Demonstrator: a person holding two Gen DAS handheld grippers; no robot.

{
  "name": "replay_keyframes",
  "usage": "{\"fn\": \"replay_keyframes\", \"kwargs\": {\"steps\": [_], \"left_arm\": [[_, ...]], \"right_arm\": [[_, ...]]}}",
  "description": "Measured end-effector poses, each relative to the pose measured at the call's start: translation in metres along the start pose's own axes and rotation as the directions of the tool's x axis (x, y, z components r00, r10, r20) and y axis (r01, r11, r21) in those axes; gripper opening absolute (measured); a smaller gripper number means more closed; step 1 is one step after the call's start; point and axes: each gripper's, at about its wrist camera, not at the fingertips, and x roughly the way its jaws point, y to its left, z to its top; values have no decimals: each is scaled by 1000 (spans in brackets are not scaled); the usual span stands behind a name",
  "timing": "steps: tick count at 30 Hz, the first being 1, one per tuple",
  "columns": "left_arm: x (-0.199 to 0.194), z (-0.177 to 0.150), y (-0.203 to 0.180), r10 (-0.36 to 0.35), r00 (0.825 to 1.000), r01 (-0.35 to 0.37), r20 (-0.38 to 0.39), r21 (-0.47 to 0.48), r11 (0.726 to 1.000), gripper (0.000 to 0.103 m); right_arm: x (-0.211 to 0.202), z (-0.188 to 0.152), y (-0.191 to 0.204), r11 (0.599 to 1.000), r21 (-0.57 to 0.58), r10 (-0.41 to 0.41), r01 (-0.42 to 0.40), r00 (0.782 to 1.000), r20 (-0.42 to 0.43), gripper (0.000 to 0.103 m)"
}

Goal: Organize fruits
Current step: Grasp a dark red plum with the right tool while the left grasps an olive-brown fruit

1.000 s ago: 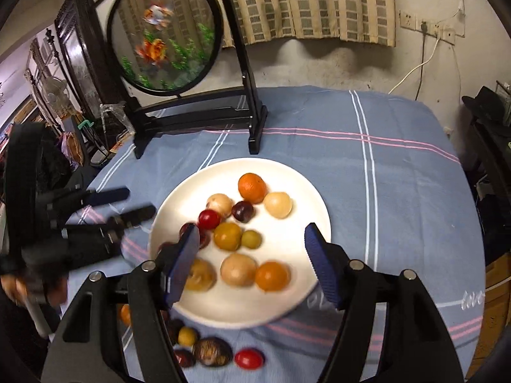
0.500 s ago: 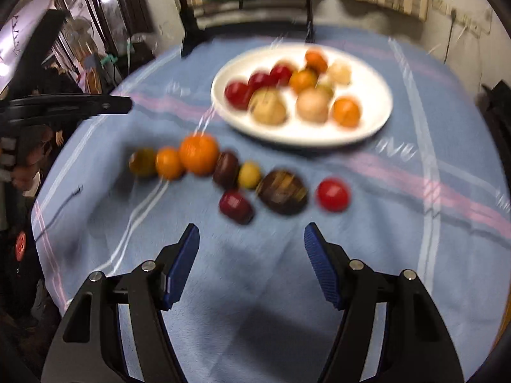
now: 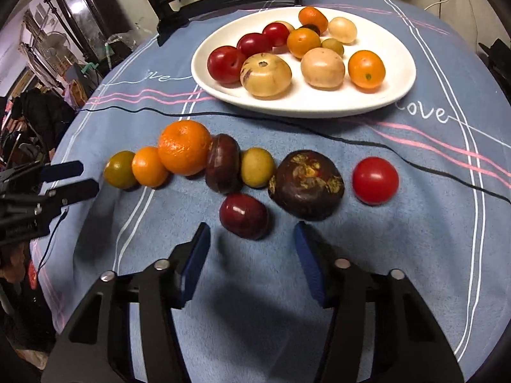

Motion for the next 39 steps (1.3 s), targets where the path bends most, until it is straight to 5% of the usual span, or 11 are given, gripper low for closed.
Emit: {"fn": "replay_keyframes", "kwargs": {"steps": [3, 20, 24, 39], "left_arm": [[7, 1, -4, -17, 1000, 17, -9, 20, 1000, 63], [47, 21, -14, -33, 998, 37, -60, 65, 997, 61], [43, 23, -12, -61, 997, 64, -55, 48, 997, 39], [-8, 23, -33, -46, 999, 44, 19, 89, 995, 39]], "right_arm": [[3, 4, 4, 1000, -6, 11, -11, 1000, 3, 31], [-21, -1, 0, 1000, 24, 18, -18, 1000, 25, 31], [-21, -10, 2, 1000, 24, 15, -15, 1000, 15, 31], [-40, -22, 6, 999, 4, 40, -40, 999, 34, 31]]}}
